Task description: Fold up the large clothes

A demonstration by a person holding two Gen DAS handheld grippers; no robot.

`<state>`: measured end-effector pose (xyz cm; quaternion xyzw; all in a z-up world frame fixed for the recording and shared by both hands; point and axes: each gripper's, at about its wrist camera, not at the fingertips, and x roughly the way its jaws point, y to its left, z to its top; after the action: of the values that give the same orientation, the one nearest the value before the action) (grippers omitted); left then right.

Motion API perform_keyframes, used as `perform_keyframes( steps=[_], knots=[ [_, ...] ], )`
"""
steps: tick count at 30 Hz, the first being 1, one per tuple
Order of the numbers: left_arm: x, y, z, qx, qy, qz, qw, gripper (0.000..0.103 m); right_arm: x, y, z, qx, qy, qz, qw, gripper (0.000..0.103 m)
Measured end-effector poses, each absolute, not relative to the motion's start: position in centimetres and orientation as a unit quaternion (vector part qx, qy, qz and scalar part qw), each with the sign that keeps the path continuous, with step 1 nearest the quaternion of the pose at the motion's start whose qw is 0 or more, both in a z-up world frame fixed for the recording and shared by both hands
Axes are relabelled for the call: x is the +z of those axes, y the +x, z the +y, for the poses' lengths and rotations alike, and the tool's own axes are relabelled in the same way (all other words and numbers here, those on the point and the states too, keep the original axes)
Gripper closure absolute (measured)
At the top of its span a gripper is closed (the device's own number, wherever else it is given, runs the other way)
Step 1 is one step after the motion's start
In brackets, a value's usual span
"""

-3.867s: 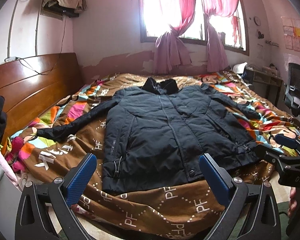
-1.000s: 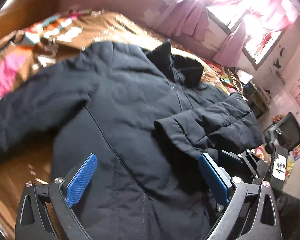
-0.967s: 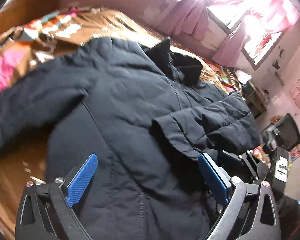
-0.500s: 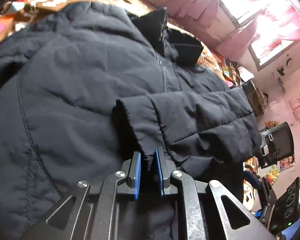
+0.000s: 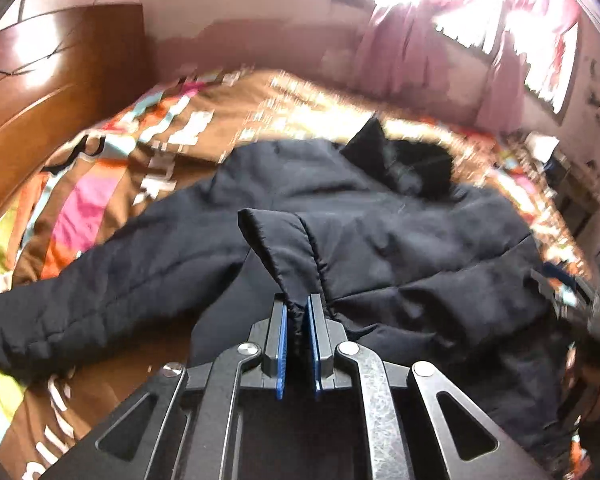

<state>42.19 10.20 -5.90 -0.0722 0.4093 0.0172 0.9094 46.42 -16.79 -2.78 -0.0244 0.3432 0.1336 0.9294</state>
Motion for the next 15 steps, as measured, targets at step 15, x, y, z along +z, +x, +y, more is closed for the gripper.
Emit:
perform_keyframes(
  steps=[15],
  knots=[
    [-11.3,42.8,10.7,0.042,-0.073,0.421,0.903,0.089,-12.2,48.8,-11.4,0.087,-0.097,0.371,0.919,0.027]
  ],
)
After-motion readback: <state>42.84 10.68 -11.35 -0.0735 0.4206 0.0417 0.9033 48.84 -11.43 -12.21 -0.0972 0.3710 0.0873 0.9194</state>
